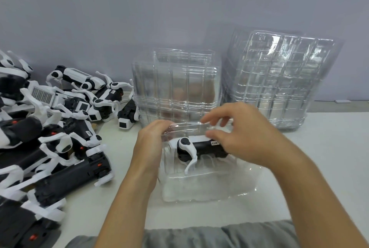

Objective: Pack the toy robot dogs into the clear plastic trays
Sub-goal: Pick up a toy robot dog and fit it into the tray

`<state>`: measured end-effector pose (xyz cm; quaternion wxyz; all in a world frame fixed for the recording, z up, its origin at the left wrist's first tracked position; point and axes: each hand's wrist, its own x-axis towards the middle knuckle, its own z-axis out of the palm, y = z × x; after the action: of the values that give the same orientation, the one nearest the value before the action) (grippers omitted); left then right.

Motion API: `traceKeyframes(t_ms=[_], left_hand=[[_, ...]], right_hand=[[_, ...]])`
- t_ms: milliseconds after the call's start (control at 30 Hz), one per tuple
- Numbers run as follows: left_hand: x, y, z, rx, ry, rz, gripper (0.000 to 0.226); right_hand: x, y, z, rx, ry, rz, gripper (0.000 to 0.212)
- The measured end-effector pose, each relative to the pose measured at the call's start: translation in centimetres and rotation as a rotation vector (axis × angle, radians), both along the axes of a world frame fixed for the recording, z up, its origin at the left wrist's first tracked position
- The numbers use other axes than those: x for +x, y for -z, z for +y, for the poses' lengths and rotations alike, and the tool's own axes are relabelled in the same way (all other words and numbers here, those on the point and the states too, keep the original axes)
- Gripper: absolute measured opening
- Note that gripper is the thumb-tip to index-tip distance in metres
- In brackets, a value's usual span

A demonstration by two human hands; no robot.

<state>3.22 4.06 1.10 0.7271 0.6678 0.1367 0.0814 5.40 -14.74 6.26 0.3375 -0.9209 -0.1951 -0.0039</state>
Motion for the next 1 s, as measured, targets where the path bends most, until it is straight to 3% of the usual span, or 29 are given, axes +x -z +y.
traceKeyframes(t_ms=[133,400,633,800,1000], left_hand=[[-0.1,0.0,0.0,0.023,-0.016,0.015,0.026],[-0.3,-0.3,0.1,0.054,-0.013,0.058,0.018],[-0.6,-1.3,1.8,0.415,-0.176,0.227,0.025],[-0.8,-2.4,2.1,0.316,-0.058,0.318,0.035],[-1.0,-2.7,0.9,0.225,0.114,0.285,0.039]], right_hand=[[0.2,-0.8,-2.4,-0.108,0.090,0.086,0.014],[0.5,-0.3,-2.0,-0.092,0.149,0.075,0.013],[0.1,-1.2,-1.9,-0.113,0.120,-0.007,0.013],[-0.7,-2.0,-0.1,-0.017,0.078,-0.115,0.012],[-1.3,-2.1,1.1,0.002,0.054,-0.122,0.015]])
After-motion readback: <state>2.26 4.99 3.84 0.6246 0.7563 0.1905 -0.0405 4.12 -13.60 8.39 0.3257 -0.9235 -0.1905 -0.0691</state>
